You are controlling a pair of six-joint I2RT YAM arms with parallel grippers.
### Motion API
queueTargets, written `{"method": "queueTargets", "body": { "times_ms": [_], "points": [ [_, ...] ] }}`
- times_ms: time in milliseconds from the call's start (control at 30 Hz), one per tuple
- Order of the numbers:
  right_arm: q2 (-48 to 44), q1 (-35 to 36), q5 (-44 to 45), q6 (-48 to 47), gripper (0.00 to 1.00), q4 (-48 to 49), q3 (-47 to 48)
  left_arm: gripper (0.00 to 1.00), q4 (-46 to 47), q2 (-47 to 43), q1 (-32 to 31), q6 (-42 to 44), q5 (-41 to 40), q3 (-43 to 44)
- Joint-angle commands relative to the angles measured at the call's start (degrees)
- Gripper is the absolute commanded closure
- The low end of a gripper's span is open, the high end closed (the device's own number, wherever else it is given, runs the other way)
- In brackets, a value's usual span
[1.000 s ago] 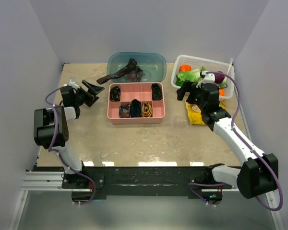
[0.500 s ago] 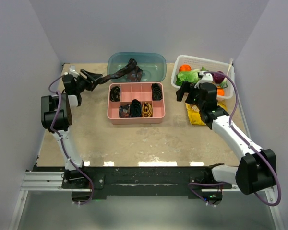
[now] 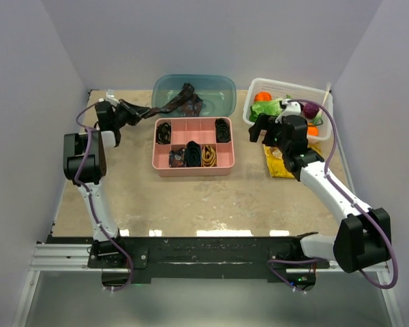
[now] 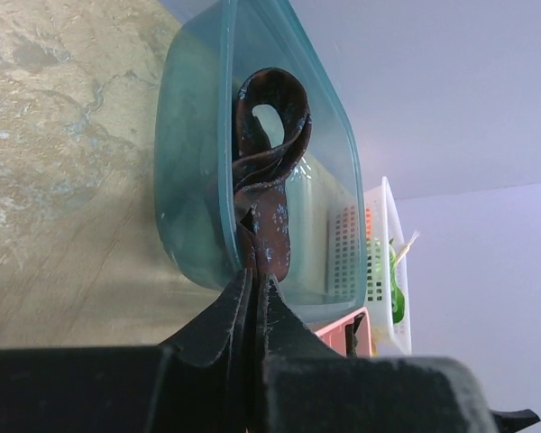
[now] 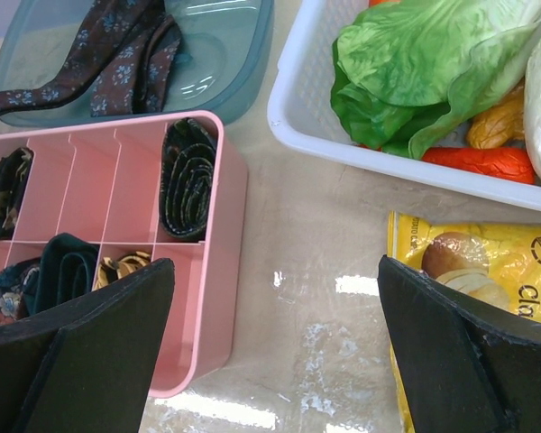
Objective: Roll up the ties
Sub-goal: Pick up the tie from the bin.
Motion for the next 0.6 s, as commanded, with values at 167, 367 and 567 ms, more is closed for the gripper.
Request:
{"method": "queueTargets", "body": {
  "times_ms": [167,367,567],
  "points": [
    [0.70,0.36,-6.09,2.11,0.01,0.02,5.47,1.00,-7.69,-12.69,-3.59,5.12,2.64,11.72],
    [2.72,3.16,-7.95,4.84,0.01,0.37,8.37,1.00,-17.72,-27.63,-7.02,12.85,-1.04,13.42],
    [7.02,9.31,-9.44,7.21,0.01,1.16,12.14,1.00,-20.80,-47.29,-7.37,15.49,-6.84,2.45]
  ]
}}
